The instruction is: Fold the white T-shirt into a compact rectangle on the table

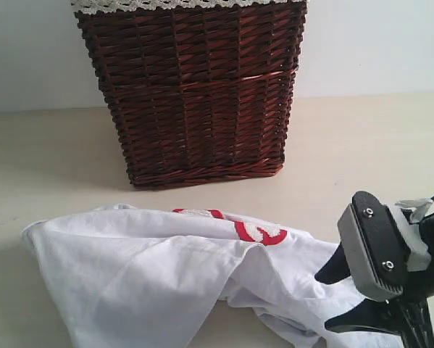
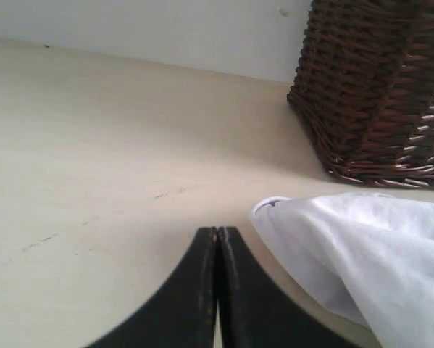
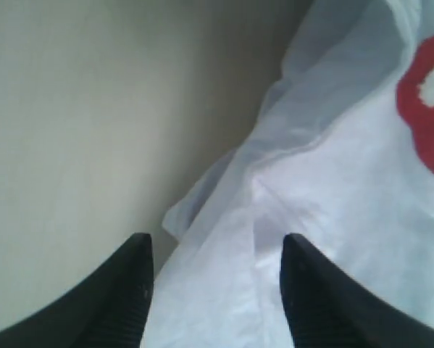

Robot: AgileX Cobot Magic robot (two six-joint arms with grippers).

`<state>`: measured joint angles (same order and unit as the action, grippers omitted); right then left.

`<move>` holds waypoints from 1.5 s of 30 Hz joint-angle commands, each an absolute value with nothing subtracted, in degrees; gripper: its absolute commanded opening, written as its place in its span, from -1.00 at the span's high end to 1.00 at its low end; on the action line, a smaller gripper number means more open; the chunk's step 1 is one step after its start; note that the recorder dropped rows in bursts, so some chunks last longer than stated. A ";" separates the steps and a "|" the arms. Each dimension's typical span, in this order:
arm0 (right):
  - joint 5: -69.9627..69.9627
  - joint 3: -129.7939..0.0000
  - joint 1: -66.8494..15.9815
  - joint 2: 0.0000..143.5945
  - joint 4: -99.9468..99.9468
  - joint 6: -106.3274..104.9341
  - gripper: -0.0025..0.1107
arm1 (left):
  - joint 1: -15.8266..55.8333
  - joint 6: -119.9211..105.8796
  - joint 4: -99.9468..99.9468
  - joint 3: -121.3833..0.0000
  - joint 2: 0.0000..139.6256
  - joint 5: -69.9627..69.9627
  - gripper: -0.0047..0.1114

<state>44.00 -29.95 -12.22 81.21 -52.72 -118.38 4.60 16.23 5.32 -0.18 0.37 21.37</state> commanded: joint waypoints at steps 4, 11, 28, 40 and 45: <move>37.09 -29.62 -11.99 89.05 -55.93 -119.49 0.08 | 4.66 16.27 5.30 0.00 0.00 21.13 0.89; 44.25 -29.62 -11.99 88.96 -53.90 -120.24 0.95 | 4.66 16.27 5.30 0.00 0.00 21.13 0.89; 69.96 -32.90 -12.33 66.75 -61.99 -108.37 0.96 | 4.66 16.27 5.30 0.00 0.00 21.13 0.89; 69.96 -32.90 -16.62 67.29 -59.47 -95.31 0.70 | 4.66 16.27 5.30 0.00 0.00 21.13 0.89; 69.96 -32.90 -24.18 65.78 -57.09 -89.50 0.03 | 4.66 16.27 5.30 0.00 0.00 21.13 0.89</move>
<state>69.23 -32.63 -20.90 66.88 -58.15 -92.64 4.60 16.23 5.32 -0.18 0.37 21.37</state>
